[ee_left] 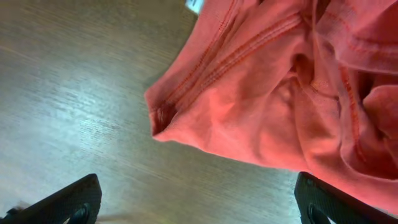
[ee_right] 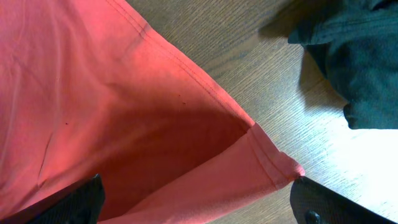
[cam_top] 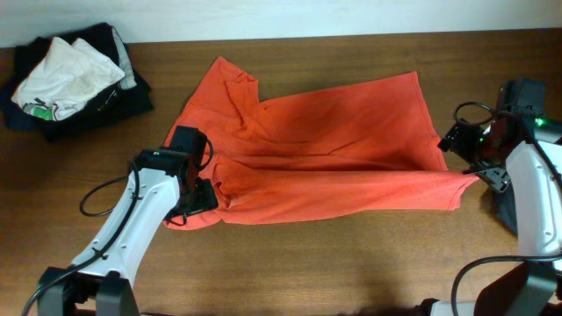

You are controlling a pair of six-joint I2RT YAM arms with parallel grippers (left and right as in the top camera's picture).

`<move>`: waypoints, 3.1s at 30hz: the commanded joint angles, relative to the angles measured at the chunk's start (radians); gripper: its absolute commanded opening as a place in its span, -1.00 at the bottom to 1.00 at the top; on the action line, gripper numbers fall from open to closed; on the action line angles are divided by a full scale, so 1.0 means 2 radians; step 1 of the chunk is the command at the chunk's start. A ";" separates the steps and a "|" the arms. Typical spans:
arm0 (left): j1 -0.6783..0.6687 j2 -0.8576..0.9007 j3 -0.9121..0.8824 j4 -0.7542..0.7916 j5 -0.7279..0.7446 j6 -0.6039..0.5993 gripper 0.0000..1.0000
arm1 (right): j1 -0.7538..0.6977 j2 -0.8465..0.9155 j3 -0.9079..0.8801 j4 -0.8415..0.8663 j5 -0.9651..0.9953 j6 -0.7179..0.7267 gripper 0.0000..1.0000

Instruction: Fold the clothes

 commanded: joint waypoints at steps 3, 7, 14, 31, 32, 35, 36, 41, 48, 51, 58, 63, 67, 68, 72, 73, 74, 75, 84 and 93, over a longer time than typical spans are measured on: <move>0.003 -0.002 -0.003 0.017 0.017 0.006 0.98 | 0.003 0.049 0.004 0.017 -0.018 0.000 0.97; 0.003 -0.002 -0.003 0.020 0.019 0.006 0.98 | 0.014 0.124 0.005 0.038 -0.049 -0.019 0.97; 0.003 -0.002 -0.005 0.028 0.019 0.006 0.98 | 0.016 0.143 0.053 0.030 -0.065 -0.096 0.97; 0.003 -0.002 -0.016 0.026 0.019 0.006 0.98 | -0.001 0.144 0.083 -0.022 -0.029 -0.056 0.97; 0.003 -0.002 -0.016 0.028 0.019 0.006 0.98 | -0.002 0.144 0.083 -0.006 -0.193 -0.190 0.97; 0.003 -0.002 -0.016 0.025 0.019 0.006 0.98 | -0.001 0.144 0.083 -0.048 -0.062 0.048 0.98; 0.003 -0.002 -0.016 0.021 0.019 0.007 0.98 | 0.003 0.144 0.083 -0.048 -0.039 0.055 0.97; 0.003 -0.002 -0.016 0.026 0.019 0.010 0.98 | 0.015 0.144 0.083 -0.039 -0.043 0.017 0.97; 0.003 -0.002 -0.017 0.014 0.019 0.010 0.98 | 0.004 0.144 0.084 -0.055 -0.064 0.027 0.97; 0.003 -0.002 -0.017 0.023 0.019 0.010 0.98 | 0.006 0.144 0.084 -0.052 -0.300 -0.251 0.97; 0.003 -0.002 -0.017 0.022 0.027 0.010 0.98 | 0.012 0.143 0.084 -0.090 -0.430 -0.391 0.97; 0.003 -0.002 -0.017 0.015 0.030 0.010 0.98 | 0.010 0.142 0.084 -0.097 -0.110 0.026 0.97; 0.003 -0.002 -0.017 0.017 0.030 0.010 0.98 | 0.009 0.142 0.084 -0.123 -0.086 0.027 0.97; 0.003 -0.002 -0.017 0.005 0.030 0.010 0.98 | 0.009 0.142 0.084 -0.137 -0.085 0.027 0.97; 0.003 -0.004 -0.017 -0.021 0.030 0.010 0.67 | 0.010 0.142 0.070 -0.155 -0.060 0.024 0.97; 0.003 -0.004 -0.017 -0.023 0.030 0.010 0.61 | 0.010 0.142 0.056 -0.143 -0.041 0.022 0.97; 0.003 -0.004 -0.017 -0.024 0.030 0.010 0.50 | 0.010 0.142 0.041 -0.129 -0.036 0.019 0.97; 0.003 -0.004 -0.017 -0.023 0.031 0.014 0.18 | 0.010 0.143 0.013 -0.105 -0.036 0.013 0.97; 0.051 0.075 -0.026 0.055 0.071 0.066 -0.18 | 0.010 0.144 -0.078 -0.006 -0.047 0.014 0.53; 0.105 0.166 -0.026 0.083 0.118 0.105 -0.14 | 0.010 0.144 -0.078 0.000 -0.019 0.024 -0.25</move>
